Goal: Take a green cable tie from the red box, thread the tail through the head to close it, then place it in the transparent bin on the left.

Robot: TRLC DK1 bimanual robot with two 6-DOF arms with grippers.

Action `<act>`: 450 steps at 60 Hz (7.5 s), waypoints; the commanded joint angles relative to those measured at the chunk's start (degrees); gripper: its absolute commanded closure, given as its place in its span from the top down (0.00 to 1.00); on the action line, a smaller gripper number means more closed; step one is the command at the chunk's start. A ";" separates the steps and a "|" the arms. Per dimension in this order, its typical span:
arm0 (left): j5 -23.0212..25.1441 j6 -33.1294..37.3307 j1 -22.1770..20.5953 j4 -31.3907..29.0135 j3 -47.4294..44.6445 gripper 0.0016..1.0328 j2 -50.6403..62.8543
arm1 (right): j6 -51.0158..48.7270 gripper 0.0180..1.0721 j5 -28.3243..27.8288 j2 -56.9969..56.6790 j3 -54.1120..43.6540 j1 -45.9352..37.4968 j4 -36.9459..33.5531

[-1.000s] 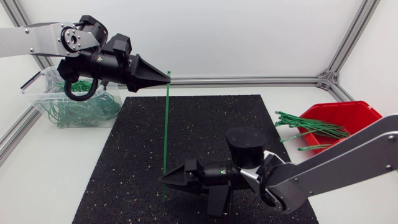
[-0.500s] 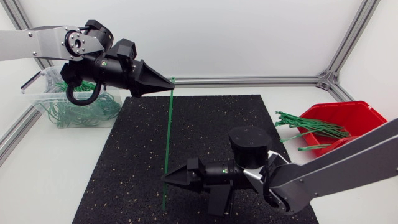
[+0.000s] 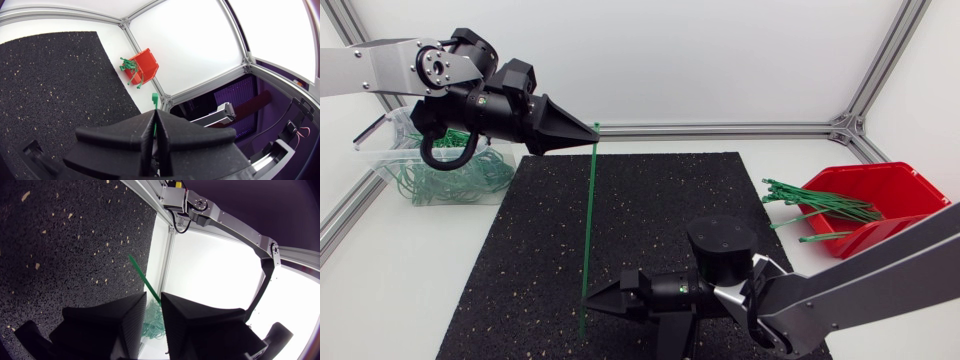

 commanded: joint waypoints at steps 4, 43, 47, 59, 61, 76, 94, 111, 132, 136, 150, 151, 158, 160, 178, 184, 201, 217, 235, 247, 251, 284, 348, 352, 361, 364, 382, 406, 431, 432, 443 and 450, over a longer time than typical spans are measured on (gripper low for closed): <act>0.99 1.32 -0.33 -0.67 -1.74 0.03 -1.62 | -0.98 0.26 1.00 -0.17 -0.21 1.49 0.70; 1.08 3.26 1.08 -0.75 -4.03 0.03 -3.11 | 0.95 0.06 2.06 2.82 -0.65 3.34 1.14; 1.08 4.31 1.08 -0.75 -5.08 0.03 -3.46 | 4.55 0.06 2.06 3.00 -0.73 3.69 1.32; 1.08 7.74 0.90 -0.75 -9.74 0.03 -5.75 | 15.98 0.05 3.11 2.12 -1.26 5.18 1.40; 1.08 8.09 0.81 -0.75 -10.36 0.03 -6.19 | 17.91 0.06 2.94 1.76 -1.35 5.27 1.49; 0.99 11.96 0.11 -0.49 -17.74 0.03 -12.16 | 42.96 0.05 1.18 -1.66 -0.73 5.80 2.19; 0.55 13.19 -0.51 0.56 -23.98 0.03 -19.28 | 45.86 0.05 2.50 -1.14 -2.40 5.97 2.37; 0.46 13.19 -0.95 1.71 -24.95 0.03 -20.25 | 51.49 0.05 1.79 -0.43 -3.11 4.83 2.55; 0.20 12.13 -3.23 3.20 -24.33 0.03 -22.27 | 72.93 0.05 3.20 -7.90 -2.67 3.95 -2.55; 0.11 10.81 -3.76 4.17 -23.71 0.03 -22.97 | 74.25 0.05 2.32 -10.98 -1.26 3.51 -10.02; -3.23 -1.23 -7.54 17.44 -24.33 0.03 -25.52 | 79.08 0.05 1.53 -25.83 3.57 2.72 -35.25; -3.58 -2.37 -8.07 18.85 -24.51 0.03 -25.79 | 79.88 0.05 1.53 -27.06 4.28 2.72 -37.44; -5.16 -9.05 -10.09 26.58 -25.65 0.03 -27.19 | 84.18 0.06 1.18 -33.04 7.44 2.72 -48.25; -5.60 -10.63 -10.61 28.34 -26.09 0.03 -27.54 | 84.80 0.05 1.00 -34.53 8.32 2.72 -51.42; -9.73 -24.87 -15.71 43.02 -32.06 0.03 -34.31 | 110.02 0.05 -8.31 -49.21 11.75 2.37 -60.21; -11.31 -28.03 -16.77 45.56 -34.26 0.03 -38.53 | 114.07 0.05 -11.83 -50.53 14.65 2.28 -64.25; -12.19 -29.70 -17.21 46.88 -36.28 0.03 -44.68 | 134.72 0.05 -23.52 -47.63 21.33 -4.13 -63.99; -16.06 -31.20 -18.08 47.59 -37.69 0.03 -49.08 | 149.48 0.06 -26.33 -45.08 26.60 -4.05 -63.20; -21.60 -32.69 -22.39 49.96 -39.45 0.03 -52.24 | 160.91 0.06 -26.24 -42.53 32.14 -3.87 -63.37; -22.83 -32.69 -22.48 51.28 -40.85 0.03 -52.94 | 170.49 0.06 -25.98 -42.18 33.02 -4.05 -62.23; -23.35 -32.69 -22.57 51.63 -41.29 0.03 -53.03 | 174.01 0.06 -25.89 -42.00 33.02 -4.22 -62.23; -26.78 -32.08 -24.41 52.24 -42.61 0.03 -54.53 | 176.56 0.06 -25.37 -38.31 36.62 -5.54 -71.37; -31.62 -33.22 -26.43 54.71 -42.87 0.03 -53.21 | 188.95 0.06 -22.11 -40.25 33.28 -9.41 -70.93; -31.79 -33.22 -26.43 54.71 -43.05 0.03 -53.21 | 188.95 0.06 -22.11 -40.25 33.02 -9.58 -70.75; -32.14 -33.22 -26.43 54.71 -43.05 0.03 -53.38 | 188.95 0.06 -22.11 -40.42 32.75 -9.32 -70.49; -32.14 -33.22 -26.43 54.71 -43.05 0.03 -53.38 | 188.95 0.06 -22.11 -40.69 32.75 -9.23 -70.58; -32.32 -33.22 -26.08 54.79 -43.05 0.03 -53.21 | 189.12 0.06 -22.11 -40.77 32.05 -8.97 -70.05; -32.41 -33.31 -26.17 54.88 -43.31 0.03 -53.12 | 189.74 0.06 -21.85 -40.51 32.05 -8.79 -68.73; -32.49 -33.31 -26.43 54.88 -43.23 0.03 -53.12 | 190.00 0.06 -21.85 -38.31 32.40 -9.14 -67.59; -32.49 -33.31 -26.43 54.88 -43.31 0.03 -53.12 | 190.00 0.06 -21.85 -38.23 32.49 -9.23 -67.50; -32.58 -33.31 -26.52 55.06 -43.58 0.03 -53.30 | 190.97 0.06 -21.32 -36.56 33.28 -10.02 -65.66; -32.76 -33.22 -26.52 55.06 -43.67 0.03 -53.47 | 191.94 0.06 -21.06 -35.32 34.16 -10.20 -64.69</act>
